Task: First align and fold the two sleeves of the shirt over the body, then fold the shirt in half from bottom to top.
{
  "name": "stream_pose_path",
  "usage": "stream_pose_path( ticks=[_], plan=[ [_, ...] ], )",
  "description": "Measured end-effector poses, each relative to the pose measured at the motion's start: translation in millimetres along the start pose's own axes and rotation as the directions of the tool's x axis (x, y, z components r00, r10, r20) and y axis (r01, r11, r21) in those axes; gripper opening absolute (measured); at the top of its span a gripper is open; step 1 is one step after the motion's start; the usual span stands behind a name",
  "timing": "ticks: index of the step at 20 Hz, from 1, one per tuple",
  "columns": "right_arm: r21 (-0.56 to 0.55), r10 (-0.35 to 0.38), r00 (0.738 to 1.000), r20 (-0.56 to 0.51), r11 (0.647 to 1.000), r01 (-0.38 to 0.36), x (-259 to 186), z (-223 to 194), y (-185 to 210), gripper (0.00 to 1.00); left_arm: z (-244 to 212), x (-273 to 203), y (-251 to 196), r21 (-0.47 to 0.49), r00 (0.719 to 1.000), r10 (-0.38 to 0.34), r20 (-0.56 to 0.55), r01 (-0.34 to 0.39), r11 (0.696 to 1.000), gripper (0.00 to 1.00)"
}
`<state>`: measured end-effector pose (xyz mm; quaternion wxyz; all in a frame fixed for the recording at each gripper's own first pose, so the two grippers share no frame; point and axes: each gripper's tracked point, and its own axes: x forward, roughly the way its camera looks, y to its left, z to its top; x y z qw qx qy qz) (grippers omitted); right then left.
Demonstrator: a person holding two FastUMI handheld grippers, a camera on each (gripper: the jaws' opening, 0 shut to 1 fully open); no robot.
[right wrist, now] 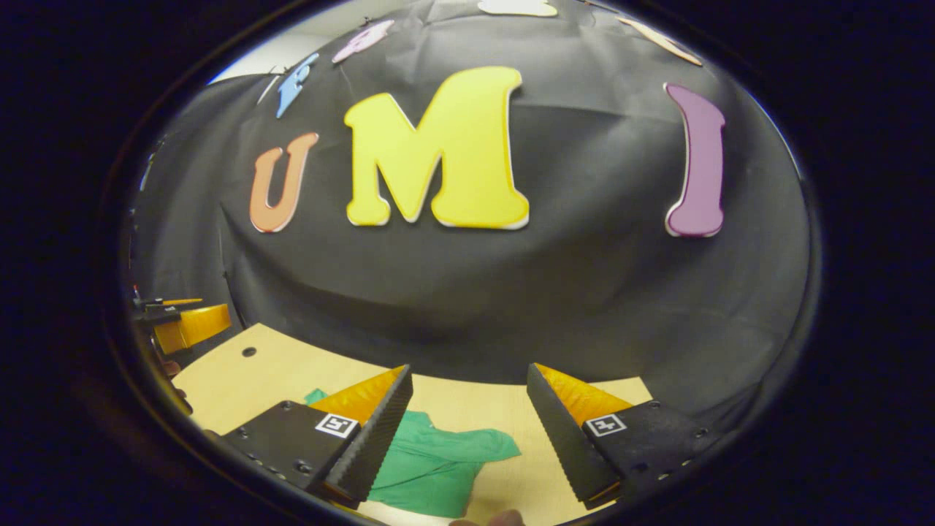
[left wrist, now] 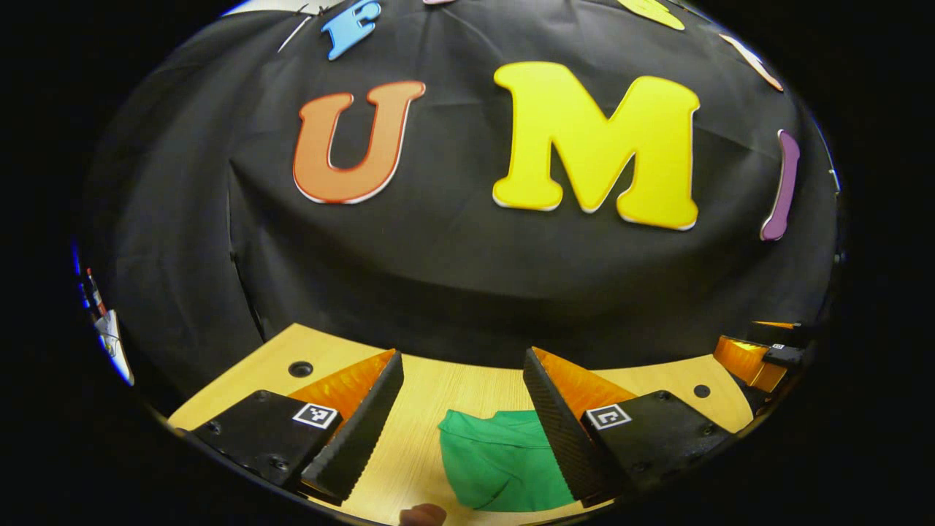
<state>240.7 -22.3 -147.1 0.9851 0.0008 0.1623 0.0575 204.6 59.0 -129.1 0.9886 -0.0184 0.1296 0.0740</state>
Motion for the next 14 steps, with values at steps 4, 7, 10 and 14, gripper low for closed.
stream_pose_path(
  ticks=[4, 7, 10, 14],
  plan=[
    [-0.025, 0.039, 0.996, 0.079, 0.999, -0.038, -72.1, 36.9, 32.8, 0.97, 36.1, -74.9, 4.9, 0.001, 0.999, -0.012, 0.050, 0.012, 1.000, 1.00],
    [-0.034, 0.072, 0.992, 0.104, 0.997, -0.069, -126.1, 47.5, 58.7, 0.97, 48.1, -128.6, 7.2, -0.007, 0.997, -0.016, 0.073, 0.016, 1.000, 1.00],
    [-0.036, 0.085, 0.989, 0.120, 0.996, -0.082, -171.8, 47.0, 78.0, 0.98, 55.3, -175.5, 11.2, 0.022, 0.995, -0.033, 0.096, 0.031, 0.999, 1.00],
    [-0.011, 0.078, 0.991, 0.106, 0.997, -0.078, -233.2, 29.0, 95.2, 0.96, 63.9, -228.2, 13.5, 0.018, 0.989, -0.056, 0.138, 0.054, 0.998, 1.00]
  ],
)
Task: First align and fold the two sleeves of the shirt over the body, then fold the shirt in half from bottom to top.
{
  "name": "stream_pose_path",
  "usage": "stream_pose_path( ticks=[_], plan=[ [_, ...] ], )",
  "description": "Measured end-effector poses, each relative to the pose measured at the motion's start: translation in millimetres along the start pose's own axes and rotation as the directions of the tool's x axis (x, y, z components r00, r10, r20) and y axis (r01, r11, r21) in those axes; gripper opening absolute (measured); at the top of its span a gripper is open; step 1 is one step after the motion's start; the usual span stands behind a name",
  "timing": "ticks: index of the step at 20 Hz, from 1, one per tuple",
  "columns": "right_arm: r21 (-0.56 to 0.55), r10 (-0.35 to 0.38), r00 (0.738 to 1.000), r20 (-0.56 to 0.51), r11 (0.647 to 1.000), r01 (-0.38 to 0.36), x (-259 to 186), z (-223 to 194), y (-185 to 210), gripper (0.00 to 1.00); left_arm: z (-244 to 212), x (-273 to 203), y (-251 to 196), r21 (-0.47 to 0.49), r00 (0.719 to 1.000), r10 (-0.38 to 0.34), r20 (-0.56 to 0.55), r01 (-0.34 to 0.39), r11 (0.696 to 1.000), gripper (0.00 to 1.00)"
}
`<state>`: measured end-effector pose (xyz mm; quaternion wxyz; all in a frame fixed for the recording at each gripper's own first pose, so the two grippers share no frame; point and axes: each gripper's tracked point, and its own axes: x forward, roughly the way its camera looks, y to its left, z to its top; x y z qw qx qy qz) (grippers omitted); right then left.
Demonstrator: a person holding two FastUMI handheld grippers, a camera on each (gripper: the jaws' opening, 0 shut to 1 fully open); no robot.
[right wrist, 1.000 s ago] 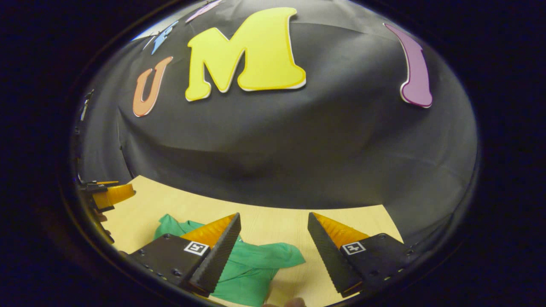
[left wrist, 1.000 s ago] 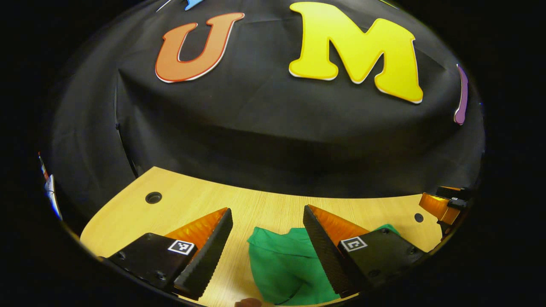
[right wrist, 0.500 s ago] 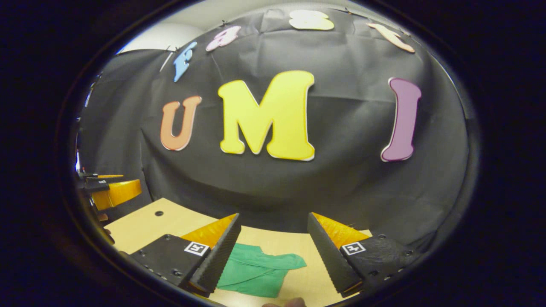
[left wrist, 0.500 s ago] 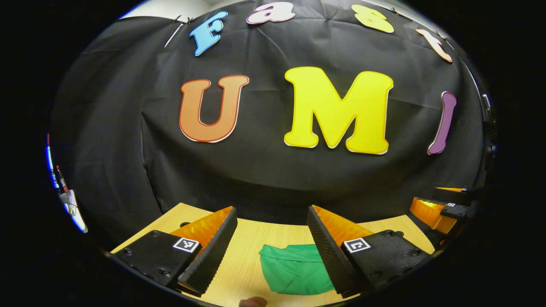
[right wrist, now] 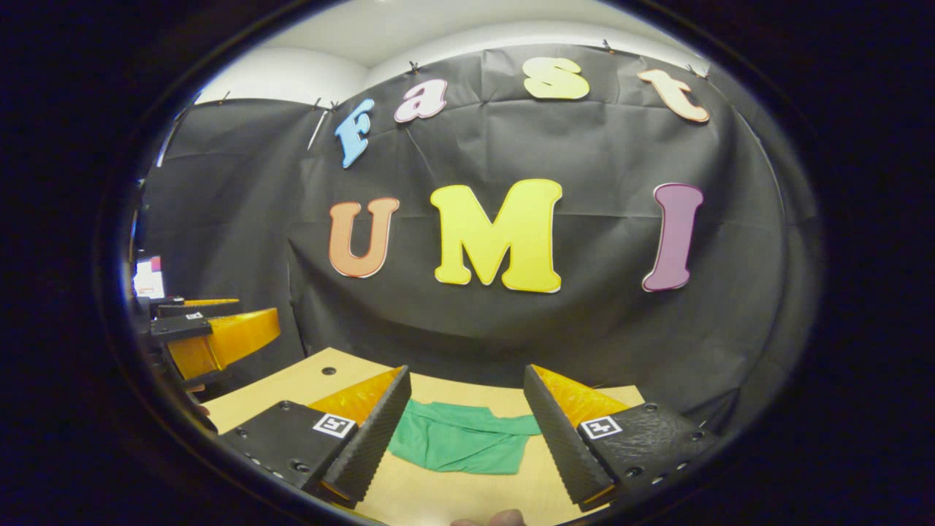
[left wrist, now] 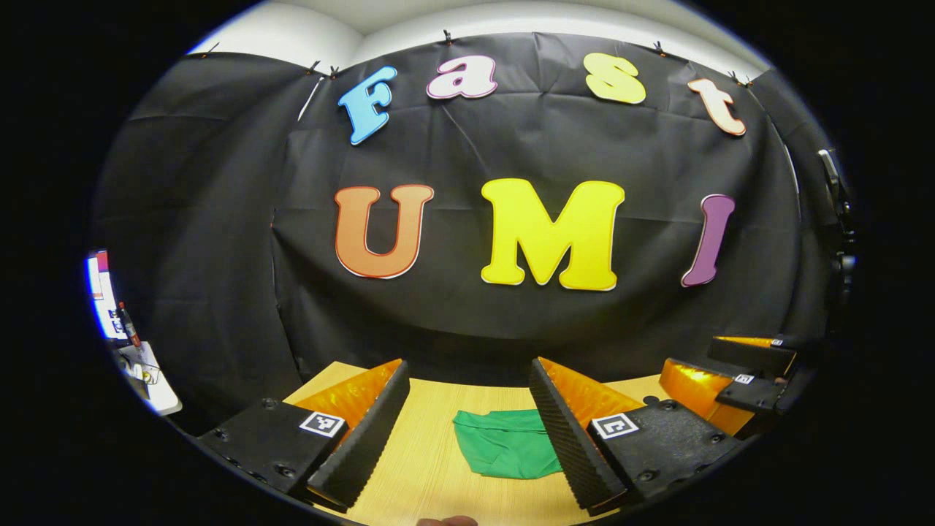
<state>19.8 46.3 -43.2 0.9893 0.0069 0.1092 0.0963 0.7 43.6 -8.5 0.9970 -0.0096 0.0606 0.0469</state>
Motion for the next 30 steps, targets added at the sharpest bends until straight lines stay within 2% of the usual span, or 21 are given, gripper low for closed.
stream_pose_path(
  ticks=[4, 8, 18, 30],
  plan=[
    [0.022, -0.032, 0.999, -0.017, 0.999, 0.032, -45.7, -12.6, 10.1, 0.95, 5.0, -37.4, 2.3, -0.004, 0.999, -0.010, 0.039, 0.010, 1.000, 1.00],
    [0.007, -0.054, 0.998, 0.033, 0.999, 0.054, -64.9, -1.0, 19.9, 0.95, 0.8, -56.2, 1.6, -0.024, 0.999, -0.037, 0.033, 0.038, 0.999, 1.00],
    [-0.022, -0.014, 0.998, 0.062, 1.000, 0.015, -71.6, 4.8, 57.3, 0.96, -1.5, -66.7, 9.9, -0.017, 0.998, -0.059, 0.034, 0.059, 0.998, 1.00],
    [-0.006, -0.026, 0.998, 0.064, 1.000, 0.026, -67.8, 5.6, 62.8, 0.96, -5.8, -68.4, 18.2, -0.017, 0.998, -0.061, 0.023, 0.061, 0.998, 1.00]
  ],
)
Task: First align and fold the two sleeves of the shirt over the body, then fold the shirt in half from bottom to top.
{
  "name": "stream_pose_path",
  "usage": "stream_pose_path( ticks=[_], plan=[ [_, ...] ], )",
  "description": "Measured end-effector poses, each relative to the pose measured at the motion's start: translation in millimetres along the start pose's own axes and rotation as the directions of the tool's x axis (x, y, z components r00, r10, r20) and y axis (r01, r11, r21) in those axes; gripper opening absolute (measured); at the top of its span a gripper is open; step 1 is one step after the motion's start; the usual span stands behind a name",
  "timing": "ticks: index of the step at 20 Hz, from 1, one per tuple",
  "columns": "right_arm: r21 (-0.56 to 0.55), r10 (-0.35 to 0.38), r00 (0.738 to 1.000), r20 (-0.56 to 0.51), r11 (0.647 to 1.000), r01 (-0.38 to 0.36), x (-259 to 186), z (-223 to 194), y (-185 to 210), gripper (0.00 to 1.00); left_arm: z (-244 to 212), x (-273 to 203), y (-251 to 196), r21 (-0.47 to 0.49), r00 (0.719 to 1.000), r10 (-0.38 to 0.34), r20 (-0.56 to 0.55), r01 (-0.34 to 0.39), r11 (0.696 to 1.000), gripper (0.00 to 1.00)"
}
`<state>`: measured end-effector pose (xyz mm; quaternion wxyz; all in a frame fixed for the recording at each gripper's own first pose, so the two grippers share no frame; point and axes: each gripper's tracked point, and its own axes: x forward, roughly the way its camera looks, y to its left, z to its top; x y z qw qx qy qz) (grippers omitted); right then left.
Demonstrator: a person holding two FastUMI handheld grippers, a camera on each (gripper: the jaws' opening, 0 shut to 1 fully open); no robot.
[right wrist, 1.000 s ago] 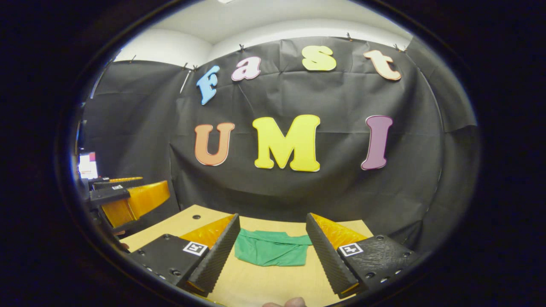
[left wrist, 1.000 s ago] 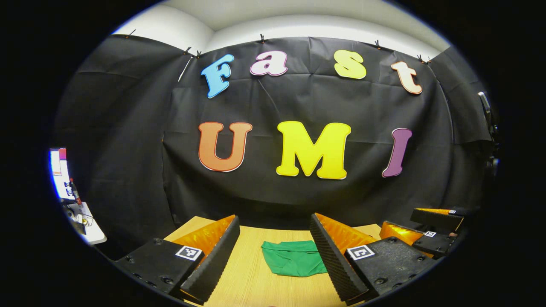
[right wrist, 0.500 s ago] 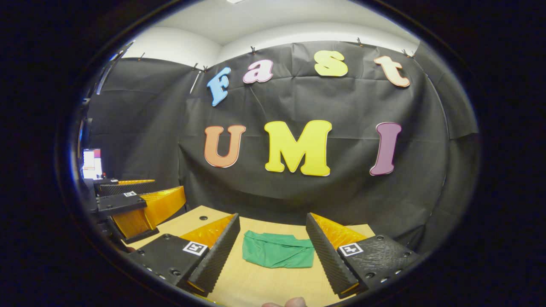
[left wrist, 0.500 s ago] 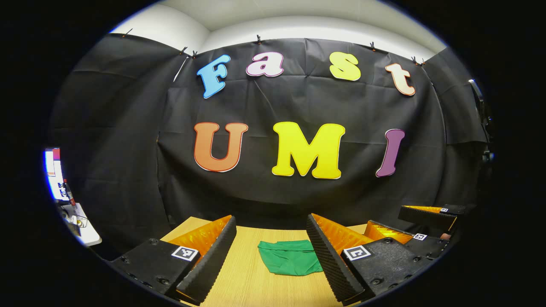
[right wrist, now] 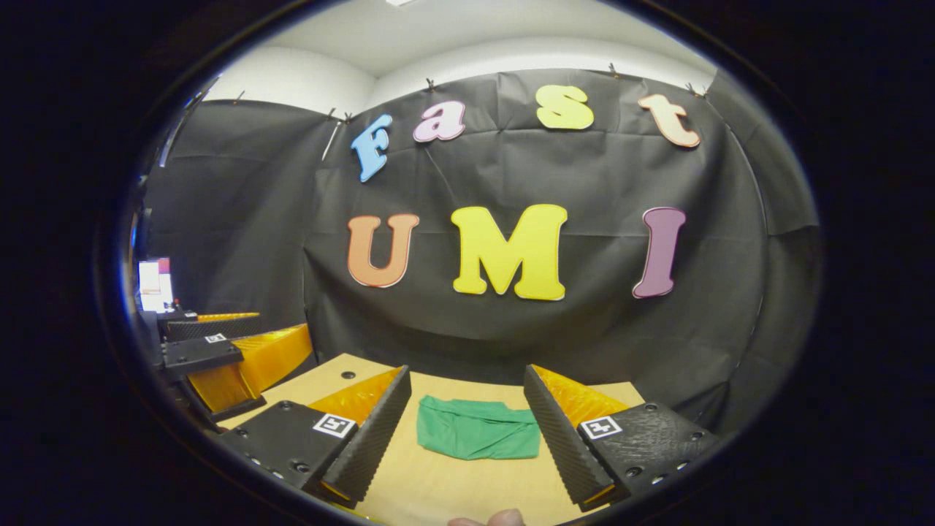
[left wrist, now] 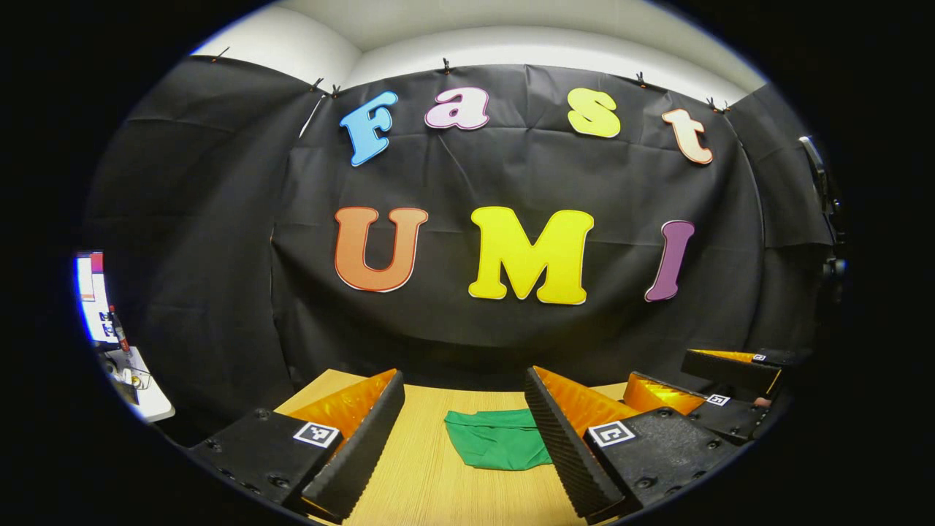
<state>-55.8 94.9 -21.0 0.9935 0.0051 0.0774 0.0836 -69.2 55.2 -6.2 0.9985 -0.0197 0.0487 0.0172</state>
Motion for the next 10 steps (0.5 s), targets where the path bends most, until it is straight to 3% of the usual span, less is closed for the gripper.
stream_pose_path(
  ticks=[10],
  plan=[
    [0.003, -0.021, 1.000, 0.003, 1.000, 0.021, 4.9, 2.8, -5.9, 0.95, 1.2, 4.2, -2.4, -0.004, 1.000, -0.014, 0.000, 0.014, 1.000, 1.00]
  ],
)
